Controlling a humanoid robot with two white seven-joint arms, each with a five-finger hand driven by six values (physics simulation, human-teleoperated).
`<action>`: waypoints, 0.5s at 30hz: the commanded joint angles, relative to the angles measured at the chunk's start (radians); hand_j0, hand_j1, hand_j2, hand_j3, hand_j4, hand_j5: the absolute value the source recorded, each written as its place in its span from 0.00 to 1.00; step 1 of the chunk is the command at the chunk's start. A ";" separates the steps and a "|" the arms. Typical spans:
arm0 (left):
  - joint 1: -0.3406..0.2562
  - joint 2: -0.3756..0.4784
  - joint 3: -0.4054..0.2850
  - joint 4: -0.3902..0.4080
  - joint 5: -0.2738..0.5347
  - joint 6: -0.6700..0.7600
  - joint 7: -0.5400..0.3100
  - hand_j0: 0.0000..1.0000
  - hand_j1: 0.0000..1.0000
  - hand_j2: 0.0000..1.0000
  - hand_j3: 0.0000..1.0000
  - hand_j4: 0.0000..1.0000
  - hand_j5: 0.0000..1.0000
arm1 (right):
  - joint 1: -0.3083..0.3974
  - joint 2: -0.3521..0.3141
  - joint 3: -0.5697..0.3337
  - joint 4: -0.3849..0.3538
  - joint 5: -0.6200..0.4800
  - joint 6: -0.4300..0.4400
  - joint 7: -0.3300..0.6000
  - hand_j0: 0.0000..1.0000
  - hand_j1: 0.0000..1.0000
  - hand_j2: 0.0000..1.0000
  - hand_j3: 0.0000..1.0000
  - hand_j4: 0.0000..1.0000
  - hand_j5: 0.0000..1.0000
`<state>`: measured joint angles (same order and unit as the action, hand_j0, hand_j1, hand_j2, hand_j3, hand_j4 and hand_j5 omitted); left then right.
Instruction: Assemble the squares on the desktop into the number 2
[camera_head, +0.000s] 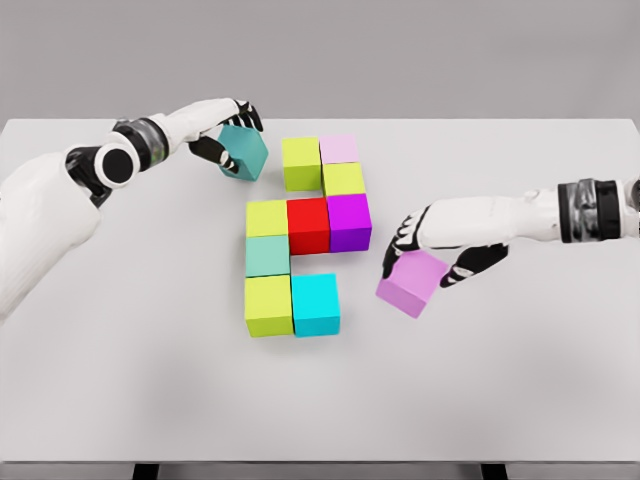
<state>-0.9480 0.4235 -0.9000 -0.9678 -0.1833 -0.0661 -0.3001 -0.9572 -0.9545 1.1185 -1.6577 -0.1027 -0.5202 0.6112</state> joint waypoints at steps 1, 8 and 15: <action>0.000 -0.006 0.001 -0.002 0.001 0.019 0.001 0.42 0.42 0.42 0.42 0.42 0.42 | 0.000 0.020 0.009 -0.002 0.014 -0.014 0.000 0.69 0.69 0.69 0.69 0.69 0.69; 0.000 -0.008 0.001 -0.003 -0.001 0.057 0.001 0.42 0.42 0.42 0.42 0.42 0.42 | -0.015 0.031 0.037 -0.004 0.035 -0.055 0.000 0.69 0.69 0.69 0.69 0.69 0.69; 0.005 -0.006 0.001 -0.051 0.002 0.081 -0.001 0.42 0.42 0.42 0.42 0.42 0.42 | -0.017 0.056 0.047 0.001 0.057 -0.052 0.000 0.69 0.69 0.69 0.69 0.69 0.69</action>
<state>-0.9434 0.4165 -0.9000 -1.0033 -0.1838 0.0059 -0.3025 -0.9741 -0.9080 1.1635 -1.6585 -0.0493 -0.5756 0.6113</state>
